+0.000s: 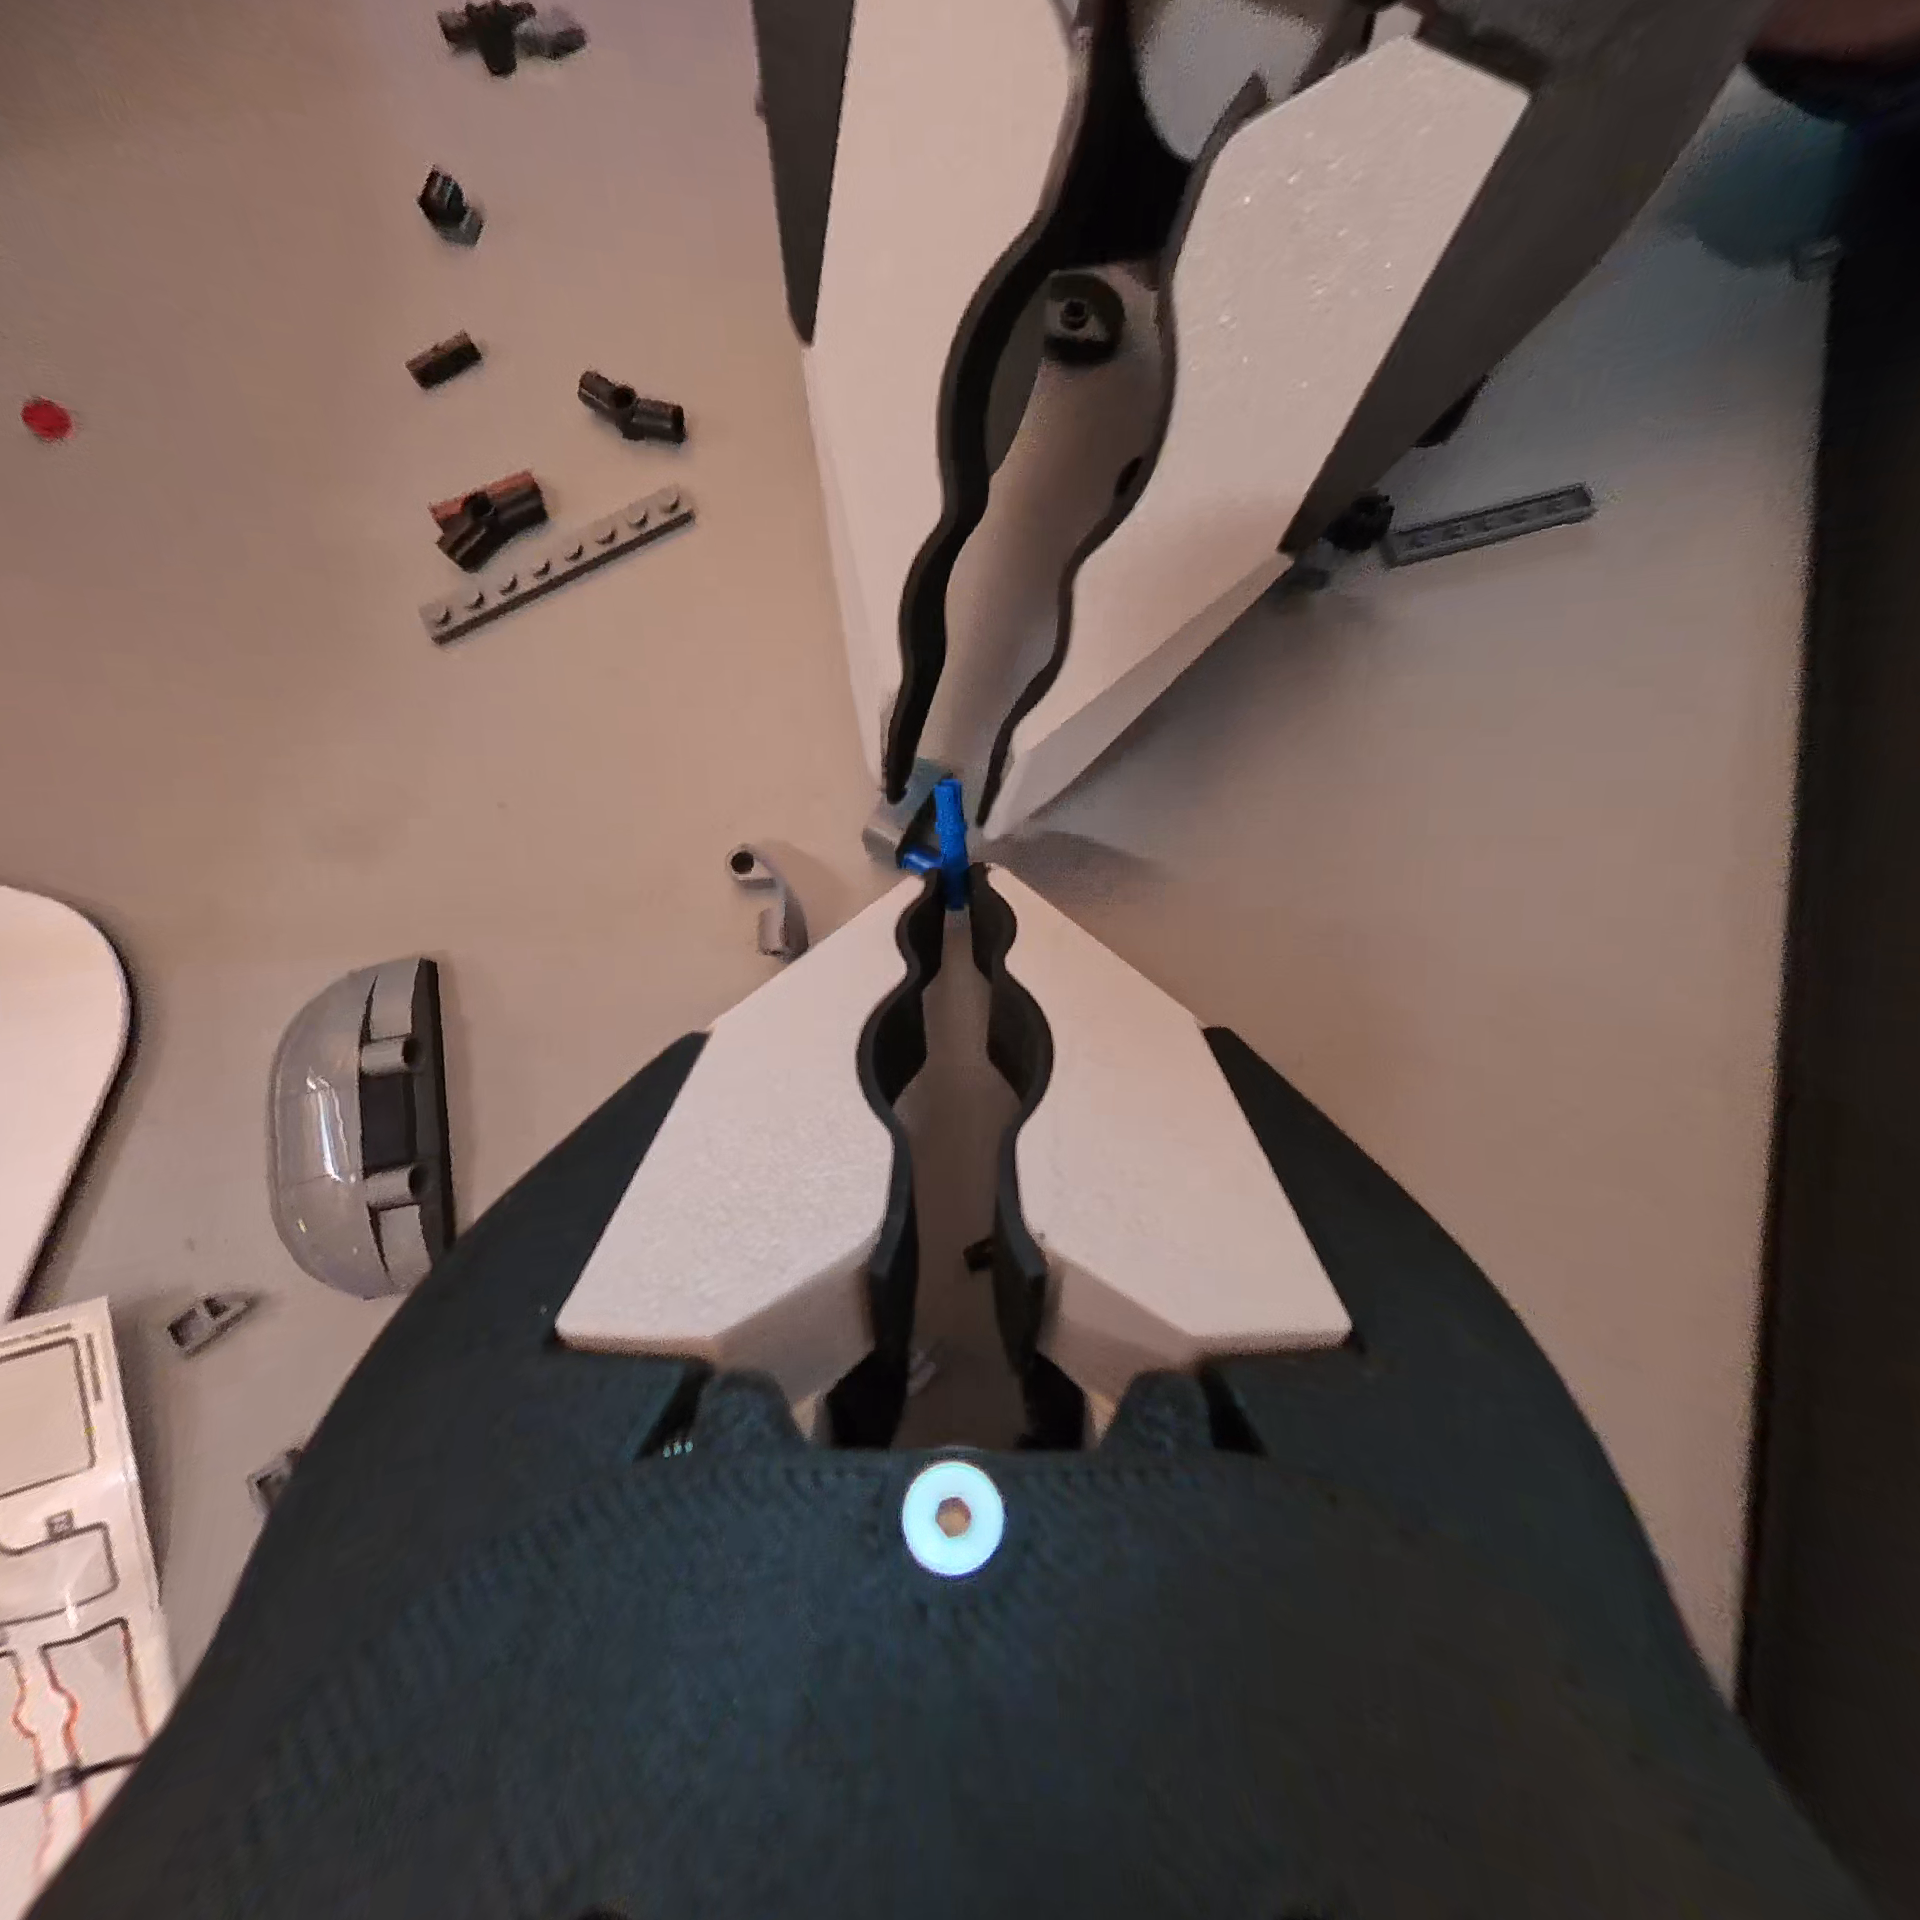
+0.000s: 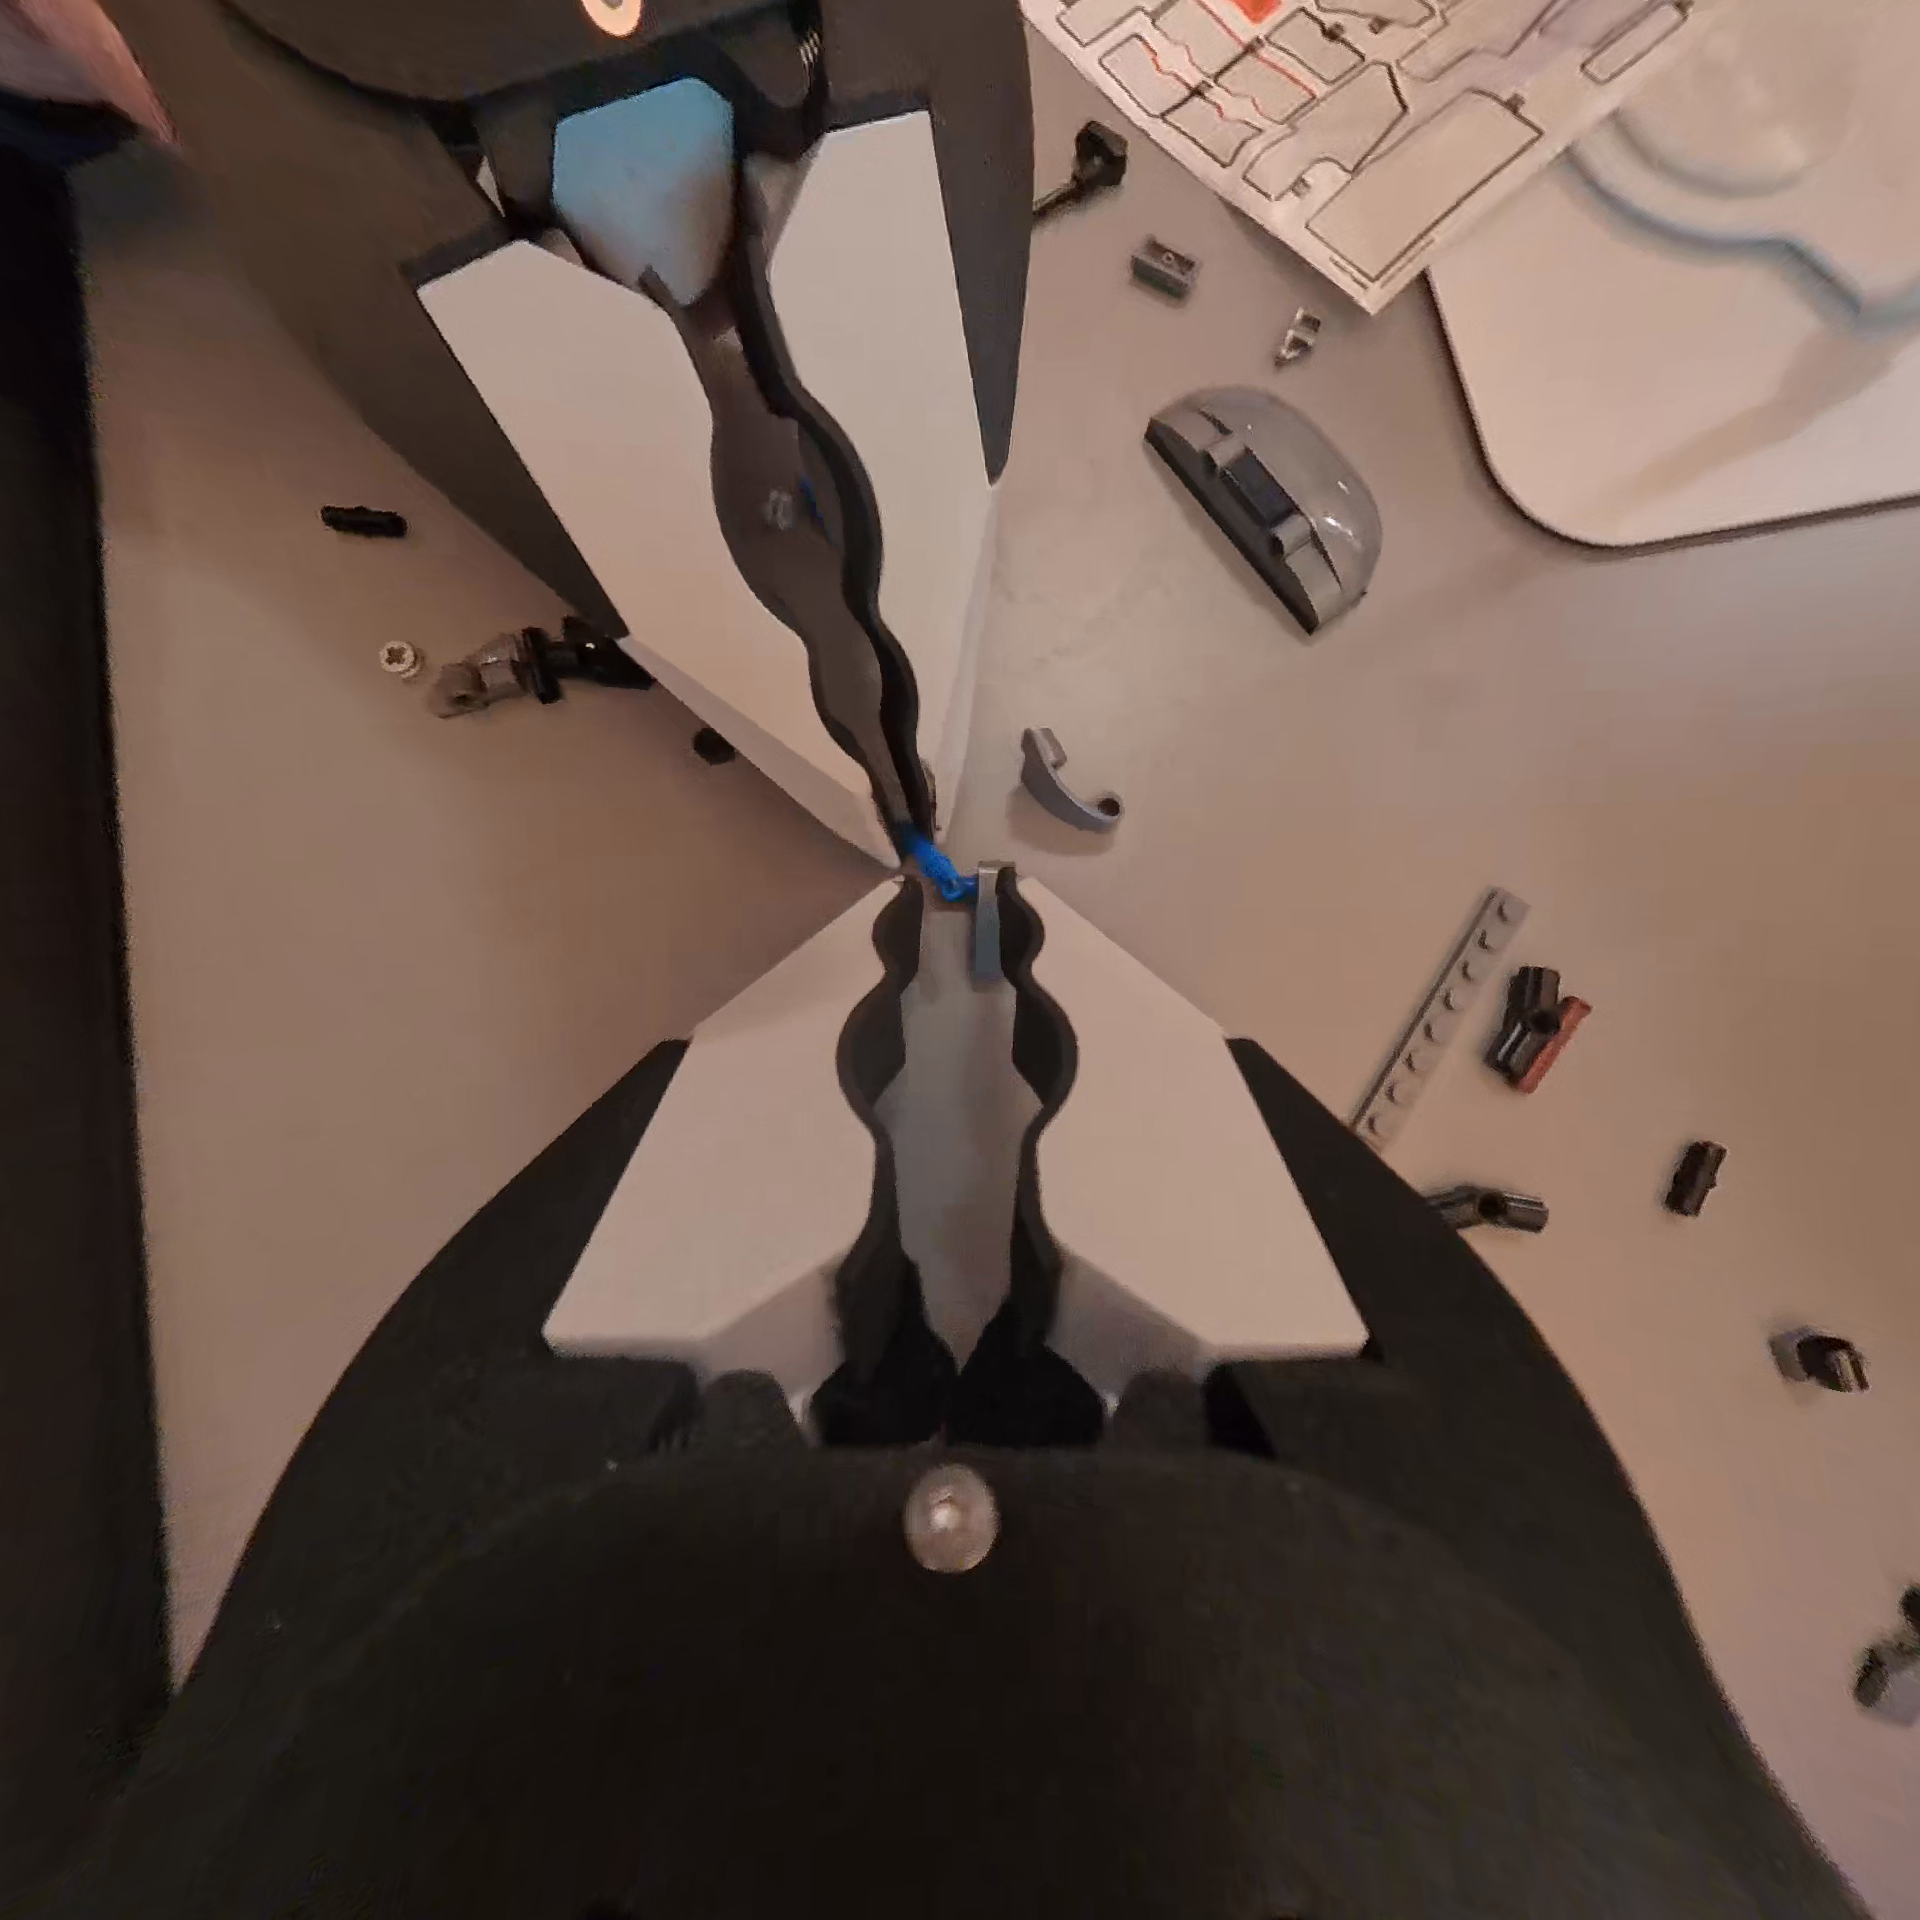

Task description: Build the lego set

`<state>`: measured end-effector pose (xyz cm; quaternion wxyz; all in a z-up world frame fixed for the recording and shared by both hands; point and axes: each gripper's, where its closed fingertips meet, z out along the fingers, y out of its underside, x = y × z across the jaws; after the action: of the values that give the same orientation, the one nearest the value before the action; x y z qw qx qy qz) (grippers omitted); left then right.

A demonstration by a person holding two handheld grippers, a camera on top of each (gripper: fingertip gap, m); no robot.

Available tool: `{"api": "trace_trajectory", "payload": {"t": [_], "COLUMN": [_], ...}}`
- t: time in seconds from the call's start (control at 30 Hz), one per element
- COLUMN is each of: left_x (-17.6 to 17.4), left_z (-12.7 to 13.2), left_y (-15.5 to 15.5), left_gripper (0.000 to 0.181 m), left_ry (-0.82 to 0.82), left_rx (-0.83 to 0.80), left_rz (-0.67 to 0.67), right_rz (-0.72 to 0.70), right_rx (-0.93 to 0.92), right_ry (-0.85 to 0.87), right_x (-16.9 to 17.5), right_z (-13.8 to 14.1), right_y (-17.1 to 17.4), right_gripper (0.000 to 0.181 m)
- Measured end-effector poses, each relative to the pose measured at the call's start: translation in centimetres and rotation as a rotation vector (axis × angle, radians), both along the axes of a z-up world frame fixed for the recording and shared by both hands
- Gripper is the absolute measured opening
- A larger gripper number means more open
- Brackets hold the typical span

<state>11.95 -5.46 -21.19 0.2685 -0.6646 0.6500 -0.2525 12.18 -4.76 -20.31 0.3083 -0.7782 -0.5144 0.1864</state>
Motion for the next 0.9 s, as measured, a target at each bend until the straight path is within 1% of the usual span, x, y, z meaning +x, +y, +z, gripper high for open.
{"api": "trace_trajectory", "payload": {"t": [0.07,0.13,0.2,0.37,0.57,0.6,0.67,0.73,0.9], "left_x": [0.2,0.2,0.3,0.4,0.6,0.7,0.8,1.0,1.2], "left_z": [0.2,0.3,0.3,0.7,2.8,3.2,4.1,4.6,5.7], "left_y": [-0.4,-0.3,-0.4,-0.7,-0.7,-0.7,-0.6,-0.7,-0.4], "left_gripper": [0.002,0.002,0.002,0.002,0.002,0.005,0.007,0.014,0.013], "left_ry": [-0.002,0.004,0.004,-0.027,-0.126,-0.147,-0.178,-0.187,-0.193], "left_rx": [0.041,0.084,0.093,0.116,0.194,0.215,0.289,0.360,0.536], "left_rz": [-0.034,-0.042,-0.051,-0.078,-0.102,-0.101,-0.109,-0.115,-0.111], "right_rz": [0.023,0.038,0.050,0.054,0.055,0.056,0.057,0.055,0.068], "right_rx": [-0.009,-0.013,-0.018,-0.060,-0.163,-0.182,-0.221,-0.252,-0.354], "right_ry": [0.009,0.016,0.018,0.055,0.244,0.282,0.355,0.415,0.534], "right_x": [-0.3,-0.4,-0.5,-0.4,-0.4,-0.4,-0.5,-0.4,-0.2], "right_z": [0.0,0.1,0.1,0.4,2.3,2.8,3.6,4.3,5.4], "right_y": [-0.3,-0.6,-0.8,-1.1,-1.3,-1.4,-1.4,-1.4,-1.7], "right_gripper": [0.014,0.010,0.006,0.004,0.004,0.004,0.004,0.004,0.004]}}
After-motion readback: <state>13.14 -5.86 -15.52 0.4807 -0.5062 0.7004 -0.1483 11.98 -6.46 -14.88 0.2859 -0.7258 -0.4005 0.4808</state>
